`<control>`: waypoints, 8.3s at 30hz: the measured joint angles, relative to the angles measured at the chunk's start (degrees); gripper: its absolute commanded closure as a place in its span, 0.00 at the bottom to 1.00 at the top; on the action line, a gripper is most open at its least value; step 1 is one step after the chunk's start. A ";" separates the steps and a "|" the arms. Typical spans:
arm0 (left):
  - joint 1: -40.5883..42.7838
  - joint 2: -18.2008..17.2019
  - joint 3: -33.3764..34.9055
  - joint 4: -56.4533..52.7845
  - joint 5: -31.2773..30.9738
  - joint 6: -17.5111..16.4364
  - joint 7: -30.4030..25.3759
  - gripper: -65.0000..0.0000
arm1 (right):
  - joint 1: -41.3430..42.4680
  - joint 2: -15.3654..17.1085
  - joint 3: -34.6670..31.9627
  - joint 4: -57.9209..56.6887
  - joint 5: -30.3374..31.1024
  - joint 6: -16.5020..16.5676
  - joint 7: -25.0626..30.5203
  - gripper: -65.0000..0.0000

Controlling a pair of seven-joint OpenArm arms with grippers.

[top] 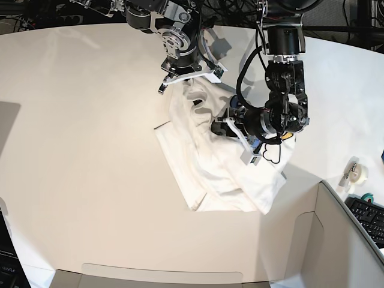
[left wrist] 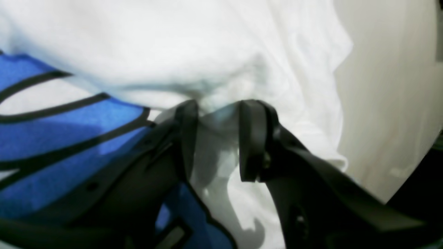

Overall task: Layout the t-shirt on the table in an organized manner, then fold the t-shirt properly
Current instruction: 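Grasp the shirt fabric near the blue print with the left gripper, then pull the fabric with the left gripper away from the right gripper, then lift the shirt high with both grippers, holding it hanging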

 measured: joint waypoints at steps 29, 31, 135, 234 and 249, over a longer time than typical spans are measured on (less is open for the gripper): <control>-8.50 0.31 -0.04 -13.03 -12.07 0.68 2.47 0.64 | -0.20 -2.56 -0.02 0.00 0.02 0.00 -0.07 1.00; -8.50 0.28 -0.04 -12.90 -12.72 0.66 3.89 0.63 | -0.20 -2.56 -0.02 0.00 0.04 0.00 -0.07 1.00; -9.46 -1.62 13.73 -13.88 -15.37 8.92 -6.93 0.99 | -1.62 -2.54 0.11 0.00 0.02 -0.48 -0.02 1.00; -49.81 -35.85 -33.35 6.54 -35.34 7.56 -4.04 0.99 | 21.81 -18.62 3.78 9.31 22.71 -15.13 74.23 1.00; -38.12 -3.02 -2.54 5.75 -23.85 9.66 -12.07 0.99 | -13.20 -2.21 21.70 12.87 2.99 -16.63 77.92 1.00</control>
